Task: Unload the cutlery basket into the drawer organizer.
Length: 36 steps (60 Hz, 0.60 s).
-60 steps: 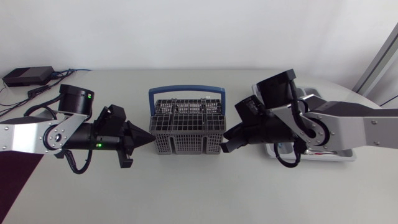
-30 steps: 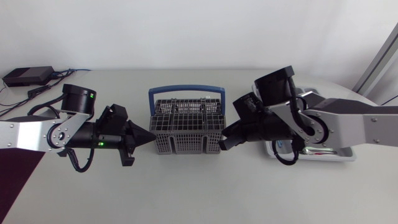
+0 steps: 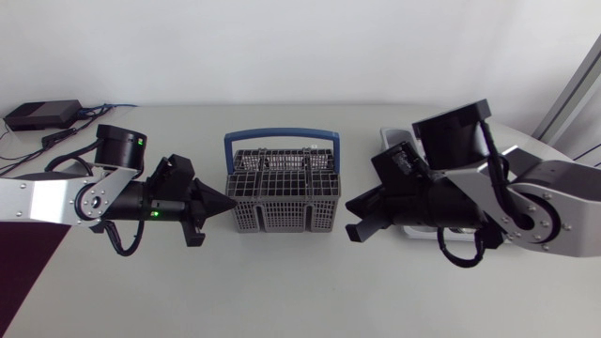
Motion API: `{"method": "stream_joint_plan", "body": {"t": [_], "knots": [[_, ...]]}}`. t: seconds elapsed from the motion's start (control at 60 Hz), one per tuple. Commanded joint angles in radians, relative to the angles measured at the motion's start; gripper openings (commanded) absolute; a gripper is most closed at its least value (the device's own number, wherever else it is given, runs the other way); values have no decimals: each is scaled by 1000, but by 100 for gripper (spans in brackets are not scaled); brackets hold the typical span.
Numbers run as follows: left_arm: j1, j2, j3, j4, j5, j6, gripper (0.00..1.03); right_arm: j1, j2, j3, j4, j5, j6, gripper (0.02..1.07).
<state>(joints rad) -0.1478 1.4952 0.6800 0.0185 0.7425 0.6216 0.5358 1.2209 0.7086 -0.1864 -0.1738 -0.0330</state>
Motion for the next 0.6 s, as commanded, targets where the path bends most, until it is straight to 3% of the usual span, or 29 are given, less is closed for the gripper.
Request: {"method": "stream_joint_plan", "body": {"t": [0.0,0.167,0.4,0.533,0.583], "knots": [[13,-24,-10,11,-5,-14,25,10,-37,-31,-25,13,21,7],[7,-70,-42,11,-12,-23,25,13,-106,-54,-59,19,19,7],[36,-317,-137,-29,-49,-94,26,-14,-285,-87,-122,51,-1,7],[42,-447,-185,-37,-149,-131,32,-25,-380,-124,-130,109,-31,7],[50,-512,-200,-58,-164,-143,41,-31,-414,-141,-137,122,-42,7]]}}
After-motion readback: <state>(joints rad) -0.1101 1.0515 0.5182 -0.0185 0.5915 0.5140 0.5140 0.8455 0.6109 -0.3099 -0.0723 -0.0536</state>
